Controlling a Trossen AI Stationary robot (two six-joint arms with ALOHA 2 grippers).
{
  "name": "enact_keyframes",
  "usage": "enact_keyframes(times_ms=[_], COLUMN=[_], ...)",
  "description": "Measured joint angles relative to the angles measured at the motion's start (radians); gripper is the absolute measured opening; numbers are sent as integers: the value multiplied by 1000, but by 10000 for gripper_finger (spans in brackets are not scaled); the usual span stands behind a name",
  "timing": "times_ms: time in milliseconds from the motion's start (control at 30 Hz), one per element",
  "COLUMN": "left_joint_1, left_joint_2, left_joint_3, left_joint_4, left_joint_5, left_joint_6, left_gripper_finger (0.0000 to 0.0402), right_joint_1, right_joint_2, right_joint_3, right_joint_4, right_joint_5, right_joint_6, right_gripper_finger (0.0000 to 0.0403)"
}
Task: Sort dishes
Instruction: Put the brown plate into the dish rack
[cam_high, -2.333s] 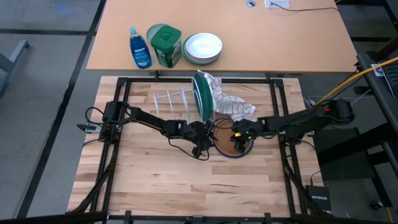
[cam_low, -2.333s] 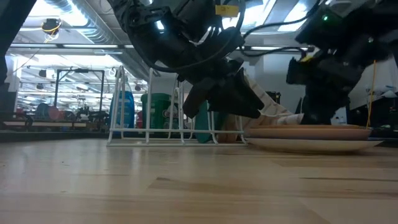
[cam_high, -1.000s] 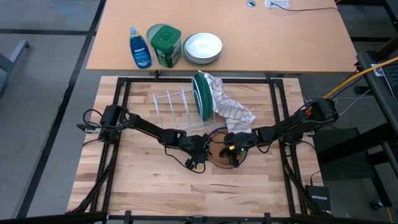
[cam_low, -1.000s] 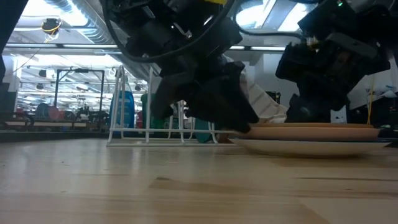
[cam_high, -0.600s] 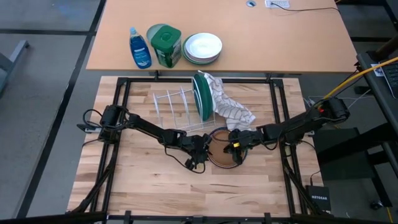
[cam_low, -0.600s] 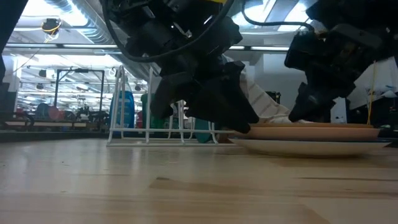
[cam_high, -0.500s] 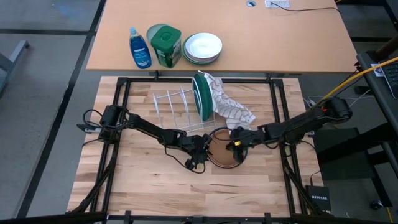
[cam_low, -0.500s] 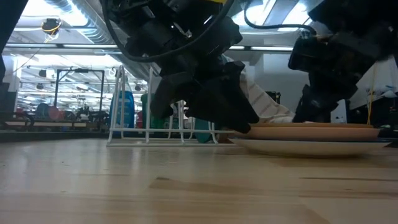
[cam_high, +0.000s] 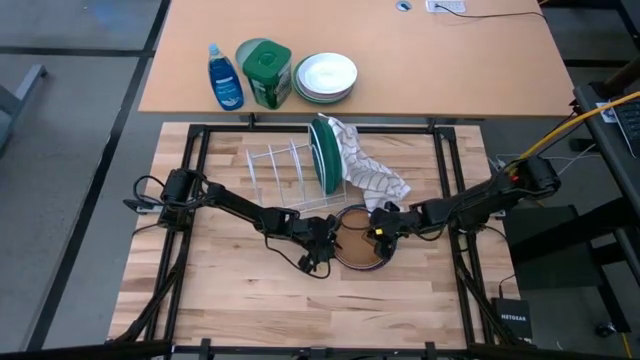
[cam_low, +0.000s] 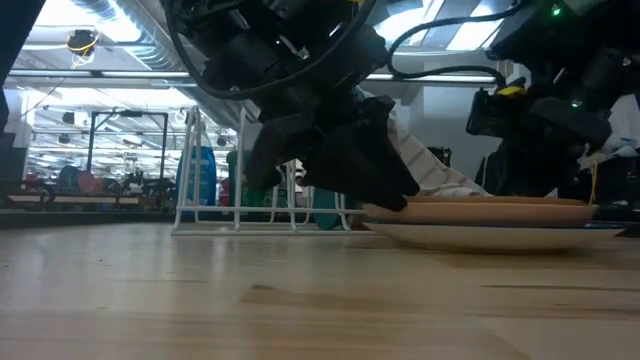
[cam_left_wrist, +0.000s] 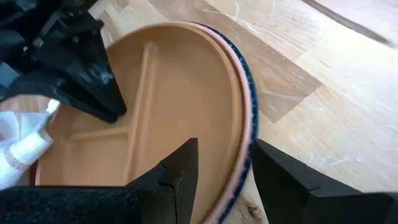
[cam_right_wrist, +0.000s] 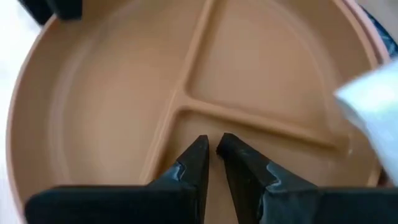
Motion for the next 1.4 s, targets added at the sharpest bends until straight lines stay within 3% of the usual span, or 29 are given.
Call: enact_keyframes(times_ms=[267, 733, 1133, 1400], left_joint_1=[-3, 2, -1, 2], left_joint_2=[0, 17, 20, 22], left_joint_3=[0, 4, 5, 45], left_joint_4=[-13, -102, -57, -76], left_joint_5=[24, 76, 179, 240], left_joint_6=[0, -12, -23, -162], left_gripper_finger=[139, 136, 22, 31], right_joint_1=[-2, -1, -2, -1], right_joint_2=[117, 139, 139, 137], right_joint_3=[-2, -5, -3, -3], right_joint_4=[233, 331, 338, 343], right_joint_5=[-38, -87, -104, -113], right_joint_6=[1, -1, -4, -5], right_gripper_finger=[58, 58, 58, 58])
